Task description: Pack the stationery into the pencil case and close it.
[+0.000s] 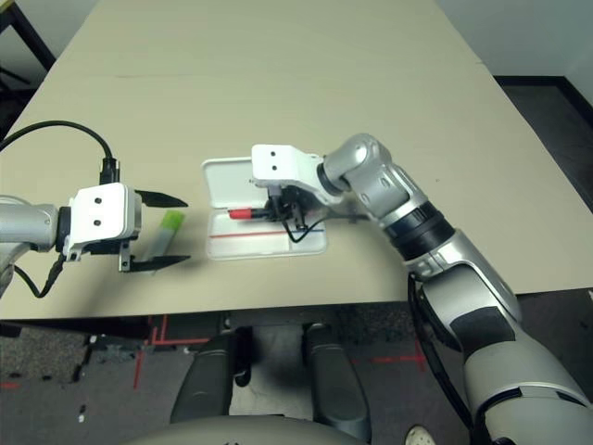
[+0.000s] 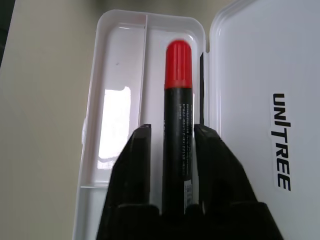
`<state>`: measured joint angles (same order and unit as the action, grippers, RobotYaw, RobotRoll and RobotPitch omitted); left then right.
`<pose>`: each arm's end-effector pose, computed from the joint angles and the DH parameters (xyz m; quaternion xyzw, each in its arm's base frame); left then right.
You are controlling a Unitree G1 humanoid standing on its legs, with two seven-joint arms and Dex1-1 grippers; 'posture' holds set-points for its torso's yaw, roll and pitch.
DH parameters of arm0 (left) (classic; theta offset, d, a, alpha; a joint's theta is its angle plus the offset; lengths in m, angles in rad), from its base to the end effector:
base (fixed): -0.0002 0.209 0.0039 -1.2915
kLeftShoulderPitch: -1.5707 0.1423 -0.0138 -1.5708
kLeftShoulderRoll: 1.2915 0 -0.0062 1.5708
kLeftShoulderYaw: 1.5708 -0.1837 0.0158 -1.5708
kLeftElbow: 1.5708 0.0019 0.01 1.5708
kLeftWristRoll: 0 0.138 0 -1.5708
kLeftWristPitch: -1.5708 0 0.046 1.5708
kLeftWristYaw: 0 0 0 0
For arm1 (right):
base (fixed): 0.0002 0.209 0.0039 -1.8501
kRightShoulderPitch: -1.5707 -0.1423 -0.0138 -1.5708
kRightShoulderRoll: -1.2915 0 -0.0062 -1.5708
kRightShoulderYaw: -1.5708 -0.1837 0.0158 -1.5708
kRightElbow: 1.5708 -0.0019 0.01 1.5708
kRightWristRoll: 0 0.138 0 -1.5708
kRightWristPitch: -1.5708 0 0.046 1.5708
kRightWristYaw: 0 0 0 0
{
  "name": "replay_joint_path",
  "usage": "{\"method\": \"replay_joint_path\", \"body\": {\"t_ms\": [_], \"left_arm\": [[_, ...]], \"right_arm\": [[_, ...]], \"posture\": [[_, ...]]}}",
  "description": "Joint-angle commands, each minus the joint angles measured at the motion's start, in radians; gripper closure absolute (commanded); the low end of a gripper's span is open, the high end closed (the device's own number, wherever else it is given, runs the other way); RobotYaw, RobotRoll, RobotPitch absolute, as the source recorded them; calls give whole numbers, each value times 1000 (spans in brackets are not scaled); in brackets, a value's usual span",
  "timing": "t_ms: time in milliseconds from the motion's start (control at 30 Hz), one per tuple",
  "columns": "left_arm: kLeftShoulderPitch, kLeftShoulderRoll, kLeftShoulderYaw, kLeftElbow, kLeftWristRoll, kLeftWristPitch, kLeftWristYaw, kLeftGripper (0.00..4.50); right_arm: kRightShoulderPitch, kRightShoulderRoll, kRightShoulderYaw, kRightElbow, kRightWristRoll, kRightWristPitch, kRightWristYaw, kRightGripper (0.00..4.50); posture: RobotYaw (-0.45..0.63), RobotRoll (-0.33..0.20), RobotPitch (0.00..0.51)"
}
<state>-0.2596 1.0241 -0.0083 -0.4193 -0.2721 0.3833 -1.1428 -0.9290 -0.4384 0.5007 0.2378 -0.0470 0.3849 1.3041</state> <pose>0.2177 0.2418 0.2175 0.3829 0.1087 -0.5326 0.7469 0.3229 -0.1086 0.2045 -0.3706 0.1373 0.6541 0.6449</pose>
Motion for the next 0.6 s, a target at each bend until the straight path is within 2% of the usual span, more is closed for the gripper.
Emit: {"method": "replay_joint_path", "body": {"t_ms": [33,100,167,367,600], "left_arm": [[16,10,8,-14,5,-2,6,0],[18,11,8,-12,6,-4,7,0],[18,11,8,-6,7,-7,7,0],[30,21,12,6,20,5,20,0],[58,32,32,4,28,39,45,0]], "right_arm": [[18,2,-15,-12,17,-21,4,1417],[22,-2,-32,-28,40,-24,16,593],[27,-20,-56,-56,73,-19,40,29],[66,-121,-174,-182,236,42,140,29],[131,-274,-300,-288,372,172,168,29]], "posture": [[108,0,178],[106,0,178],[105,0,178],[106,0,177],[102,0,175]]}}
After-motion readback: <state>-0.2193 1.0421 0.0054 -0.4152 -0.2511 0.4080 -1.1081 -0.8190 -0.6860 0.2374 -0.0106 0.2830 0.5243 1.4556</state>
